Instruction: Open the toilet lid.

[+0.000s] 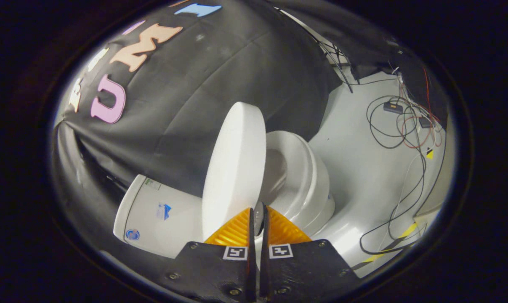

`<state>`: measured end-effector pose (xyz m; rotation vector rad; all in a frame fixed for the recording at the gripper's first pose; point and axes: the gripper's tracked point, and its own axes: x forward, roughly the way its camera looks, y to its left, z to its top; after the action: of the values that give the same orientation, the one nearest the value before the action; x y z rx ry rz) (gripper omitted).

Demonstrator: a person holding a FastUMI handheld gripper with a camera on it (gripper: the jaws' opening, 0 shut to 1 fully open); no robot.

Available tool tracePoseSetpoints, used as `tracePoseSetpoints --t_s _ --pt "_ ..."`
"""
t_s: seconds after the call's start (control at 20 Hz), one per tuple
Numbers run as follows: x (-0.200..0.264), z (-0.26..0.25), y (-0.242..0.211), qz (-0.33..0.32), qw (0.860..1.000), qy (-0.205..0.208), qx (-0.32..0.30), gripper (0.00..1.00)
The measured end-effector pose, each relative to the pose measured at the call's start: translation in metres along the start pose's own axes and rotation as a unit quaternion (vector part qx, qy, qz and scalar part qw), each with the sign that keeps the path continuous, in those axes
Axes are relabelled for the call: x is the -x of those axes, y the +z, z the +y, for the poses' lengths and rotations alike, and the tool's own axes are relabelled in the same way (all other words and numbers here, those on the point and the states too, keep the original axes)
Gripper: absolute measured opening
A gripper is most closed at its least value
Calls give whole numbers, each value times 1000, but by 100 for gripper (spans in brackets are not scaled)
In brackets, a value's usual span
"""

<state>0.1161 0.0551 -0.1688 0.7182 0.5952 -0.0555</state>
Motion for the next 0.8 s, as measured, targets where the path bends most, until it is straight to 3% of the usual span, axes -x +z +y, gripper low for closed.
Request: tracePoseSetpoints --t_s 0.25,0.8 --pt "12 25 5 -5 999 21 48 4" --pt "27 67 10 -24 983 -4 180 5"
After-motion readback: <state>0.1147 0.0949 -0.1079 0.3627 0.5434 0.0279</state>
